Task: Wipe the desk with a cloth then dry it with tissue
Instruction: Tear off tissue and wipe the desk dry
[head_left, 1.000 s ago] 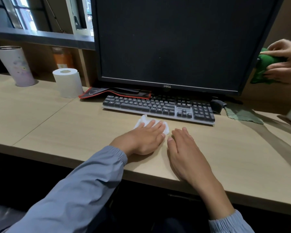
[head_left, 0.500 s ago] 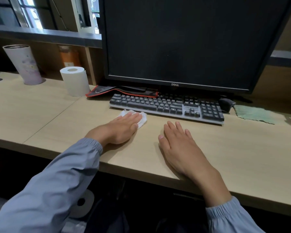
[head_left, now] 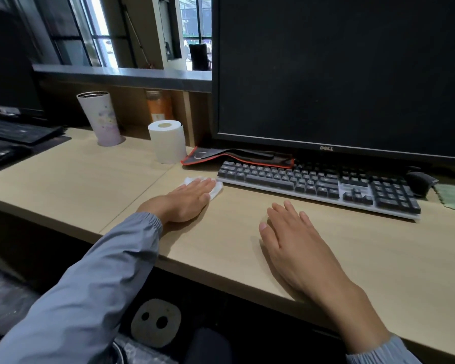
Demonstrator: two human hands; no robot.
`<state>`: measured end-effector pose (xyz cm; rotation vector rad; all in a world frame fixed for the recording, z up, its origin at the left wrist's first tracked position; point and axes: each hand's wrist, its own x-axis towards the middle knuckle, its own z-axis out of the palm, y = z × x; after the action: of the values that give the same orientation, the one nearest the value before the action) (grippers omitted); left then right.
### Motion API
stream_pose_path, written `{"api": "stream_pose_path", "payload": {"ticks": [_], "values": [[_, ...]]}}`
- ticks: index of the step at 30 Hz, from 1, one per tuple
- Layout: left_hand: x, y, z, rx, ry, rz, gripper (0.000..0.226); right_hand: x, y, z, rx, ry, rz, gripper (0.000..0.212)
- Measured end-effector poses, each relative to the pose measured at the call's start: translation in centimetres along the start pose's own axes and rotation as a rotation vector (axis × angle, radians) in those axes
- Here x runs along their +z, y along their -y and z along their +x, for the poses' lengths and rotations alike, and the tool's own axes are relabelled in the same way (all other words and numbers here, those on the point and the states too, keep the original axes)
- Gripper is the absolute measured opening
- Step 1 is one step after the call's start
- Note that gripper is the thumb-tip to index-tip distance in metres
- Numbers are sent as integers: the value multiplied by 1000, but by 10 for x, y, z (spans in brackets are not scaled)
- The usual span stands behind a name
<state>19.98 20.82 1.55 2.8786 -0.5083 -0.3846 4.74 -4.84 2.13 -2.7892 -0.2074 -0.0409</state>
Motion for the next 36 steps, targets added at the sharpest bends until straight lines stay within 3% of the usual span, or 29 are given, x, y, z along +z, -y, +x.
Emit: {"api": "stream_pose_path", "payload": {"ticks": [22,29,36], "values": [[-19,42,4,-80,-84,-30,55,23,13,12,-70,-46,28,63],[-13,67,-21,-107,-22,-1,56,24,14,14,-82,-44,35,63],[1,40,-59,-59,16,-15,58,26,14,14,-71,-36,39,65]]}}
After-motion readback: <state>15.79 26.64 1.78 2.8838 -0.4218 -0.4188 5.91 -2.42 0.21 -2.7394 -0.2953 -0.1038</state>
